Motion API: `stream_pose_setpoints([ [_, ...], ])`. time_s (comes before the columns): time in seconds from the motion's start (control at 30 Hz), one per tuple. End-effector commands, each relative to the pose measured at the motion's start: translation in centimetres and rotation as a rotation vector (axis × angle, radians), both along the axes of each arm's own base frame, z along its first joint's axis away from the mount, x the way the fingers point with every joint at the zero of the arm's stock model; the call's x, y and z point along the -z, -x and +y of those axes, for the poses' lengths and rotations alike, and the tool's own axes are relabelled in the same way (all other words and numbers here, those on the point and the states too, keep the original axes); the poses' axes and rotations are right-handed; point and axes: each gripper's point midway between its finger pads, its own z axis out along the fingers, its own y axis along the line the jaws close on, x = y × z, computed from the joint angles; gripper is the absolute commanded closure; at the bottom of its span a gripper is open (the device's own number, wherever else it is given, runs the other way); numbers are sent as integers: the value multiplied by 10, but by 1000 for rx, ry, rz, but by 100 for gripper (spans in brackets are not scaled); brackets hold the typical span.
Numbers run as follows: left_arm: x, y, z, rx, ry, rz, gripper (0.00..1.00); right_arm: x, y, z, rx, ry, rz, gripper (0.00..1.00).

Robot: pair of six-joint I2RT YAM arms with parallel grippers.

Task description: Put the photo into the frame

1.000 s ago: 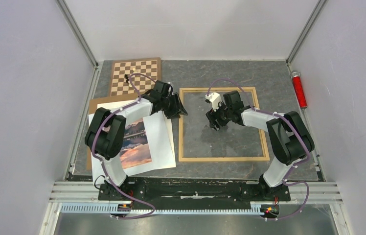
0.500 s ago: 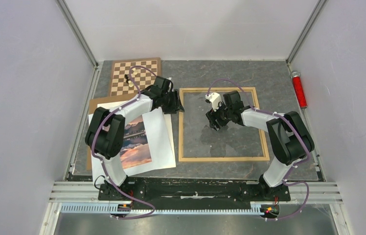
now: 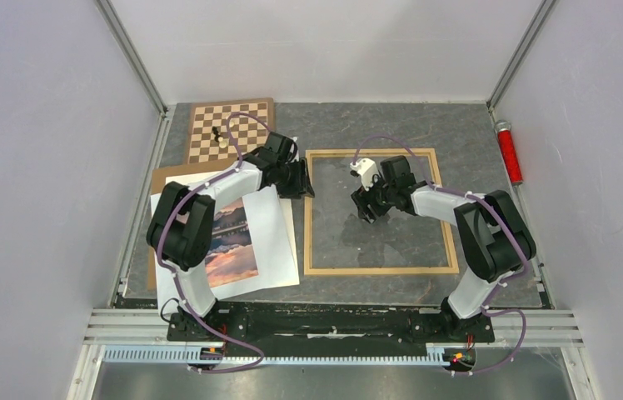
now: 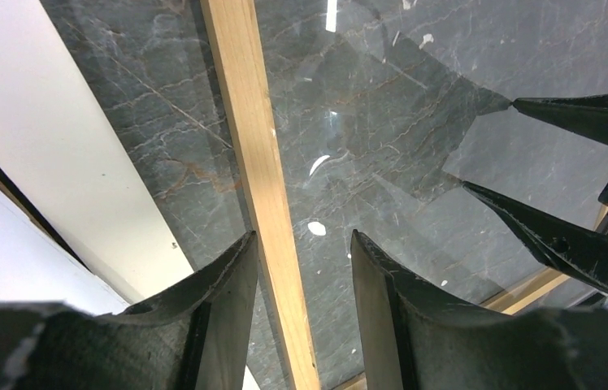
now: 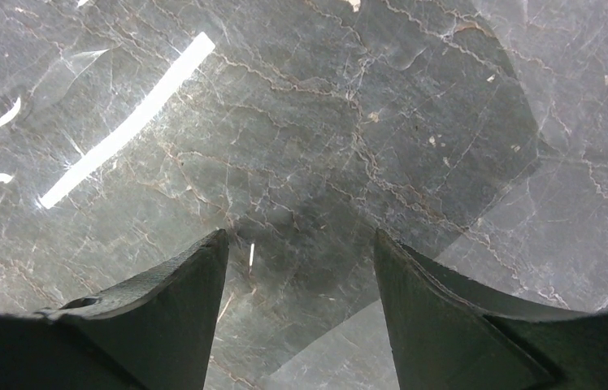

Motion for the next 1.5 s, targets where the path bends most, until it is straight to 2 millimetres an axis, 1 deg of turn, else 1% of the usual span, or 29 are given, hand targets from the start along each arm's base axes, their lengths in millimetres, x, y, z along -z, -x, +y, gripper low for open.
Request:
stream_pose_setpoints([
  [0.0, 2, 16, -4, 93, -17, 3, 48, -4, 7, -3, -16, 12, -9, 31],
  [0.07, 5, 21, -4, 108, -25, 14, 48, -3, 11, -4, -23, 17, -4, 31],
  [0.17, 6, 23, -2, 119, -35, 13, 48, -3, 16, -6, -33, 24, -5, 31],
  [0.43, 1, 25, 3, 175, -78, -13, 48, -2, 30, -9, -70, 52, -4, 31],
  [0.5, 2, 28, 4, 200, -100, -12, 48, -6, 32, -8, -76, 52, -11, 30],
  [0.57, 3, 32, 4, 228, -114, -12, 48, -14, 30, -8, -74, 46, -31, 30],
  [0.8, -2, 40, -2, 351, -161, -49, 48, -47, 15, -19, -23, 67, -112, 26],
  [0.87, -4, 41, -5, 387, -176, -63, 48, -54, 10, -26, 5, 73, -128, 25],
  [0.93, -7, 42, -9, 415, -183, -76, 48, -60, 5, -38, 46, 83, -145, 25],
  [1.03, -9, 45, -13, 461, -200, -89, 48, -66, -3, -65, 136, 87, -159, 24],
  [1.17, -8, 51, -15, 518, -223, -90, 48, -67, -9, -97, 260, 74, -160, 24],
  [1.33, -10, 52, -9, 573, -261, -97, 48, -72, -19, -136, 414, 62, -182, 23],
  [1.4, -12, 50, -5, 604, -288, -112, 48, -71, -21, -148, 467, 50, -174, 23],
  [1.47, -12, 46, 4, 612, -328, -119, 48, -69, -22, -157, 510, 42, -162, 22],
])
